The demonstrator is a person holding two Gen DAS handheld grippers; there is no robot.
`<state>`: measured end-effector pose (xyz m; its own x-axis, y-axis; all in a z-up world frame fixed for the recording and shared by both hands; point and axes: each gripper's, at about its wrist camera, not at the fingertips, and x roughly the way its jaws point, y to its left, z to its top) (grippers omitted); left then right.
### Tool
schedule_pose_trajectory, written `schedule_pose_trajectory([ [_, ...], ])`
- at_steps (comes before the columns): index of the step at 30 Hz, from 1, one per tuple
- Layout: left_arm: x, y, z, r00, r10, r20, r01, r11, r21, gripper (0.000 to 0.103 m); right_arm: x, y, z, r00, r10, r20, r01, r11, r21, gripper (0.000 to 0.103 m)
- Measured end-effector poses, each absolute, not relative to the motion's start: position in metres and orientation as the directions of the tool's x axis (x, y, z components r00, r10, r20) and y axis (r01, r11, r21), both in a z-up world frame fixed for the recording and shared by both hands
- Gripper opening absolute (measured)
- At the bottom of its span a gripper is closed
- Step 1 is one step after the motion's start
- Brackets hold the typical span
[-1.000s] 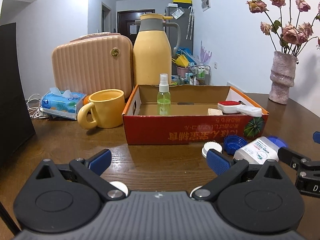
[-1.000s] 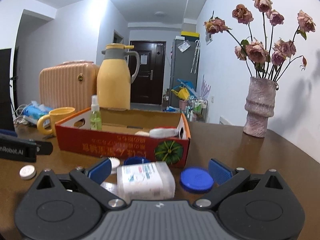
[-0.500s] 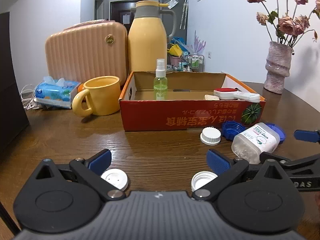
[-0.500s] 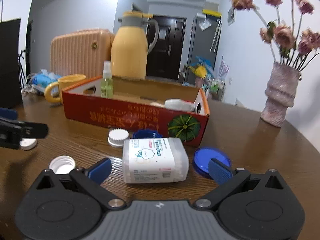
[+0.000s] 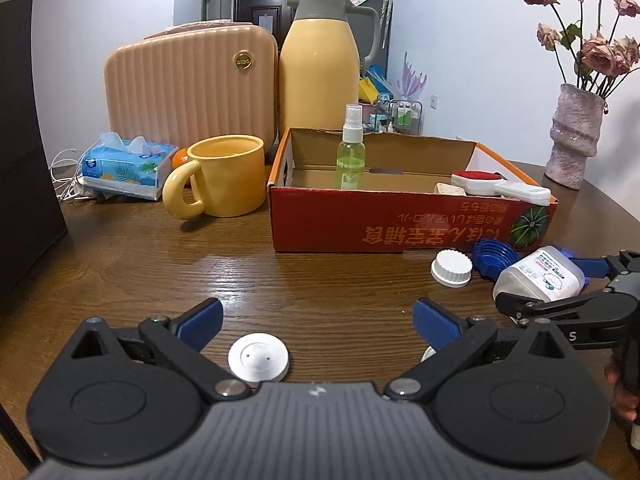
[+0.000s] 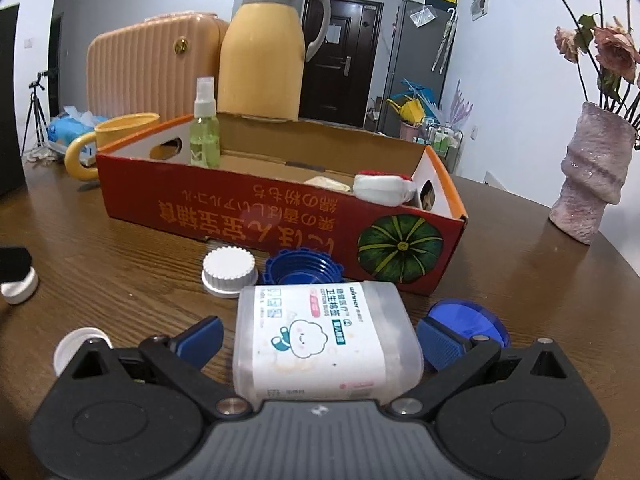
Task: Organize rigid objects
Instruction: 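Grasp the white plastic container with the right gripper while left tool approaches white cap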
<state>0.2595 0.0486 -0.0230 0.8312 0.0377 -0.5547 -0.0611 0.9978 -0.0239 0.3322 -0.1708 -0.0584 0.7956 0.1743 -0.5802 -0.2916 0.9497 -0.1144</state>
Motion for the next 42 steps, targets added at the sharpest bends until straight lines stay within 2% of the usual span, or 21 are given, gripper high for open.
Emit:
schedule_pose_trajectory([
  [4,0.259,0.049,-0.023,0.831,0.04,-0.555,-0.064,0.998,-0.024,0.103,0.337,-0.167,-0.062,0.788,0.169,-0.593,-0.3,0.945,-0.128,0.083],
  [5,0.259,0.049,-0.023,0.831,0.041,-0.555,-0.064,0.998,-0.022,0.103,0.336,-0.167,-0.063,0.784,0.171,-0.597,-0.304,0.944,-0.128,0.082],
  [13,0.259,0.05,-0.022,0.833,0.044,-0.551,-0.068,0.997,-0.023,0.103,0.326,-0.166,-0.064,0.812,0.158,-0.562,-0.285,0.947,-0.145,0.082],
  [26,0.257,0.046,-0.022,0.839,0.035,-0.543,-0.059,0.998,-0.028,0.103,0.29,-0.189,-0.043,0.881,0.14,-0.452,-0.2,0.976,-0.086,0.082],
  [31,0.261,0.041,-0.027,0.822,-0.001,-0.57,-0.034,0.998,-0.05,0.103,0.271,-0.201,-0.038,0.901,0.125,-0.415,-0.166,0.984,-0.066,0.082],
  [42,0.261,0.015,-0.036,0.803,-0.022,-0.595,0.003,0.999,-0.033,0.103,0.255,-0.211,-0.035,0.912,0.112,-0.394,-0.141,0.989,-0.045,0.082],
])
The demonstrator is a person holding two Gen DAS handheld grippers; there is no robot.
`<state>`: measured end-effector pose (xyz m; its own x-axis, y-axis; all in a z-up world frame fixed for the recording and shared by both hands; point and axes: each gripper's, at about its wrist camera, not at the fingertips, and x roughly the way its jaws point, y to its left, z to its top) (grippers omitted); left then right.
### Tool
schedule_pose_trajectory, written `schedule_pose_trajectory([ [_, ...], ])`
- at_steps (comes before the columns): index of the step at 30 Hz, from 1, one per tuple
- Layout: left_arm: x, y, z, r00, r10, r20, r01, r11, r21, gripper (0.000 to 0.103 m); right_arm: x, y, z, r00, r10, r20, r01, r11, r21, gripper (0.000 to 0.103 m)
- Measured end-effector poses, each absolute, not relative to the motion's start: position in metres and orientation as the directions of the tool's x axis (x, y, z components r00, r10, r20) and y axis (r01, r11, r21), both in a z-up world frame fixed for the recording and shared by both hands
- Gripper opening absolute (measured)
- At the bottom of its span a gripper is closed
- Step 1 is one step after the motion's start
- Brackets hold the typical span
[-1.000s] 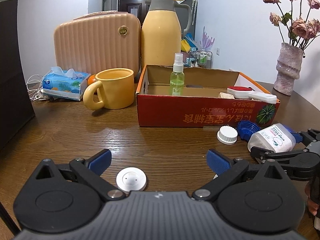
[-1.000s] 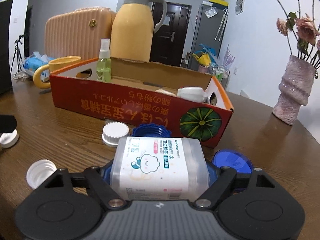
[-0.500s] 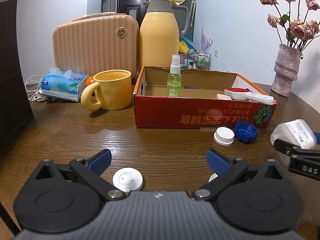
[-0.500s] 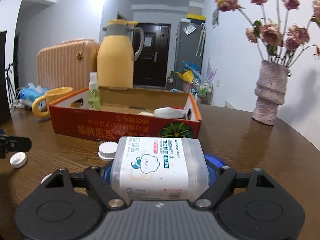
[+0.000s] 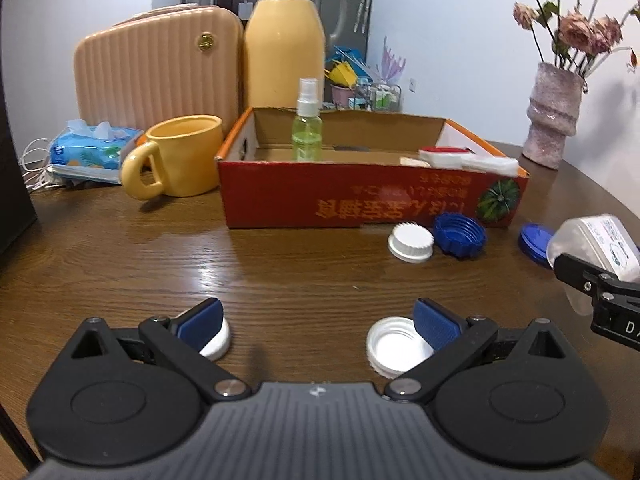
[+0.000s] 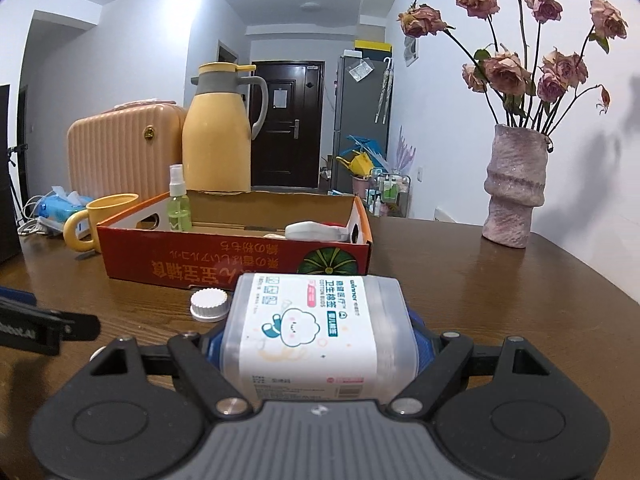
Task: Organize rigid objects
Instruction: 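Grasp the white plastic container with the right gripper while left tool approaches white cap, then close the left gripper on the white ribbed bottle cap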
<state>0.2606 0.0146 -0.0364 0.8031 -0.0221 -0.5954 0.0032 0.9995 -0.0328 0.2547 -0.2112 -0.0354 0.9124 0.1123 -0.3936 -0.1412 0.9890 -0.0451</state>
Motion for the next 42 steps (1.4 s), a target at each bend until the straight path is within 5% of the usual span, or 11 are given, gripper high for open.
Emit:
schedule_pose_trajectory([
  [19,0.263,-0.026,-0.054,0.77,-0.012,-0.638,0.036,0.999,0.025,0.102,0.243,-0.212,-0.034,0.917,0.124,-0.38,-0.153,0.987,-0.048,0.082],
  [31,0.264,-0.031,-0.06,0.749,-0.031,-0.662,0.076,0.996,0.038,0.072,0.24,-0.213,-0.034,0.916,0.136,-0.378,-0.165,0.985,-0.046,0.082],
  [36,0.26,-0.035,-0.058,0.753,-0.078,-0.653,0.129,0.991,0.031,0.041,0.24,-0.213,-0.034,0.915,0.134,-0.381,-0.164,0.985,-0.047,0.082],
  [42,0.256,-0.04,-0.056,0.762,-0.078,-0.642,0.143,0.988,0.05,0.041,0.242,-0.211,-0.037,0.912,0.132,-0.387,-0.165,0.985,-0.052,0.082],
])
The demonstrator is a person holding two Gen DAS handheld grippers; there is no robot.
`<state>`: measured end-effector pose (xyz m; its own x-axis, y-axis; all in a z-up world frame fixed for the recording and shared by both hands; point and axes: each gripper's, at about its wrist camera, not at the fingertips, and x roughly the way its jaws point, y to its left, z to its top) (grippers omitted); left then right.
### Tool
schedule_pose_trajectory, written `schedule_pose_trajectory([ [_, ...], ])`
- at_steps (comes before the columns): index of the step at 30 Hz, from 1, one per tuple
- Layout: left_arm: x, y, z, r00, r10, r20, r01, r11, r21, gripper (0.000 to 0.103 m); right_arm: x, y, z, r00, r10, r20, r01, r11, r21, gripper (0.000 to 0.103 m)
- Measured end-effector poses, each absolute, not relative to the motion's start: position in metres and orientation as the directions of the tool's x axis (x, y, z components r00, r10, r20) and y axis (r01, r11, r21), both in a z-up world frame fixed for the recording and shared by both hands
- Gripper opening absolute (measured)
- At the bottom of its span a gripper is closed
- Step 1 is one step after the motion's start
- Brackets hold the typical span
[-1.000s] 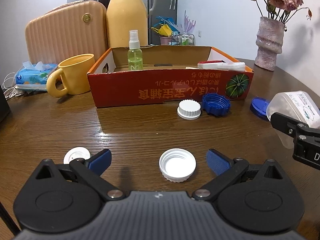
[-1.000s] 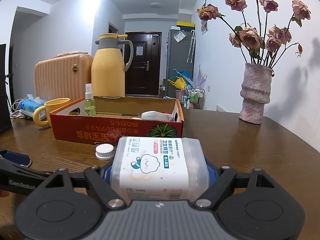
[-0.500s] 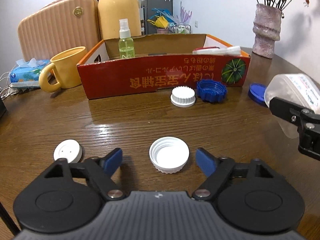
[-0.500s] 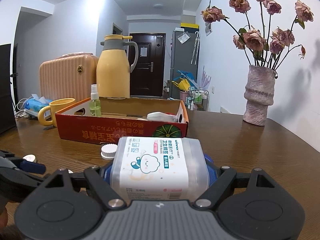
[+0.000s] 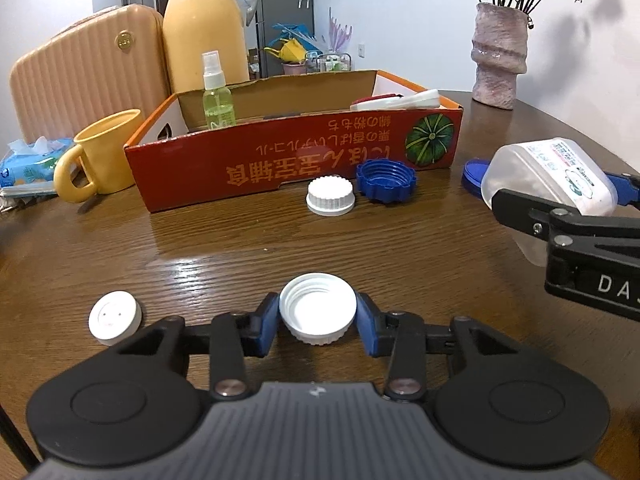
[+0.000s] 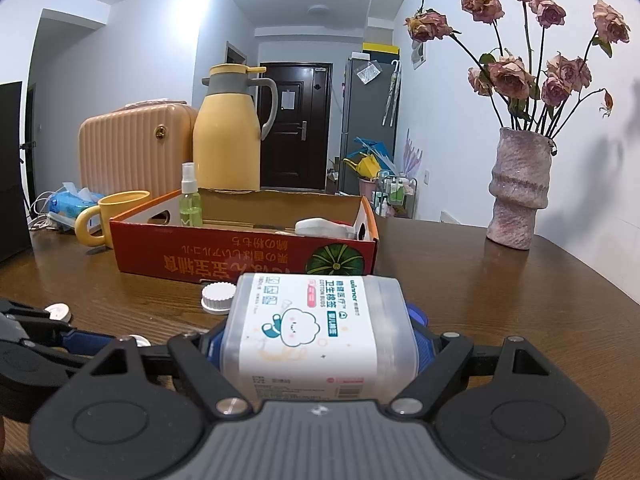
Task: Organize rigid objects
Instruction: 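Close the left gripper on the white ribbed bottle cap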
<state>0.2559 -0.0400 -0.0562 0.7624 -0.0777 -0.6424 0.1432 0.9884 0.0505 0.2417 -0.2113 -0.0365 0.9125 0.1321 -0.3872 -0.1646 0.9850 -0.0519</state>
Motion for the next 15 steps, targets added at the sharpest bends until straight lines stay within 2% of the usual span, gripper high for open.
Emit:
schedule_pose_trajectory([
  [15,0.245,-0.033,-0.035,0.807,-0.096,-0.582,0.128,0.992,0.015,0.041,0.236,-0.21,-0.033,0.917,0.127,-0.377,-0.155,0.987,-0.046,0.082],
])
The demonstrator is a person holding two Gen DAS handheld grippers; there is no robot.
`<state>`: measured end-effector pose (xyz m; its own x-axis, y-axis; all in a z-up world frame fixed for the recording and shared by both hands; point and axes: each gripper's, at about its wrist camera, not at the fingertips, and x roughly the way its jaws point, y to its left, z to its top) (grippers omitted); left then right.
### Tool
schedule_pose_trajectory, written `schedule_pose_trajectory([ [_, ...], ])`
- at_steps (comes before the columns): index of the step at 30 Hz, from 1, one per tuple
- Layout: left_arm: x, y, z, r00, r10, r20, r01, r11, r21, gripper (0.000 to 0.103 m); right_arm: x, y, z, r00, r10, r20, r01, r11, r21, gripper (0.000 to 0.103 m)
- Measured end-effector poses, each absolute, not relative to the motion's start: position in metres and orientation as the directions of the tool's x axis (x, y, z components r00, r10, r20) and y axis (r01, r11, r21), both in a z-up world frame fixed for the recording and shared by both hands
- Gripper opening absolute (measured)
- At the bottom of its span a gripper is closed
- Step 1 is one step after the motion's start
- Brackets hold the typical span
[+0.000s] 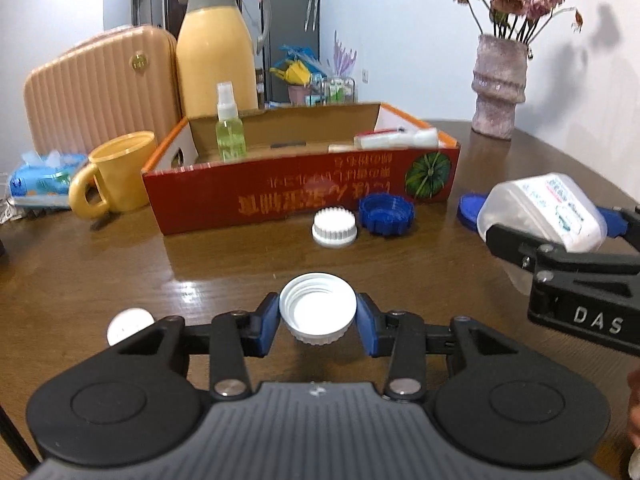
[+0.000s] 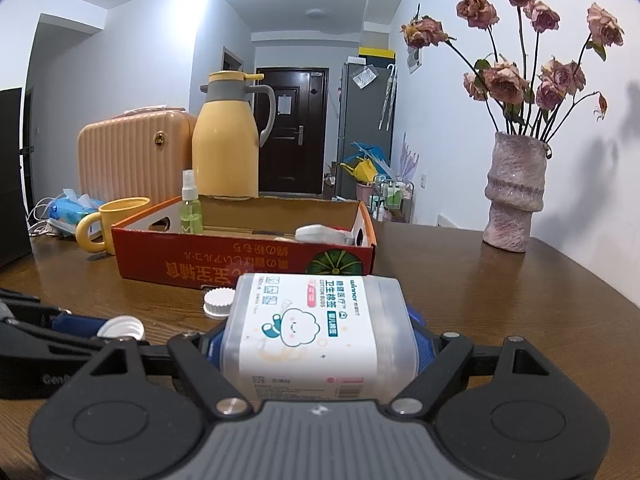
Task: Organize rigid objects
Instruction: 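Close the left gripper on the white ribbed bottle cap, then carry the white cap and white container over the cardboard box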
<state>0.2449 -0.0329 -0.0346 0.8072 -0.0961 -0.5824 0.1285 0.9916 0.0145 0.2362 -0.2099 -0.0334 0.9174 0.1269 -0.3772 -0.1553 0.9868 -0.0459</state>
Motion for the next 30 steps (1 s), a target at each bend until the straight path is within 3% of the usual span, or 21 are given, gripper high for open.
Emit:
schedule_pose_trajectory([
  [30,0.283,-0.019,0.027,0.888,-0.065,-0.454,0.051,0.998,-0.042,0.041,0.269,-0.189,0.016,0.949,0.138,-0.284,-0.161,0.985,-0.058,0.082],
])
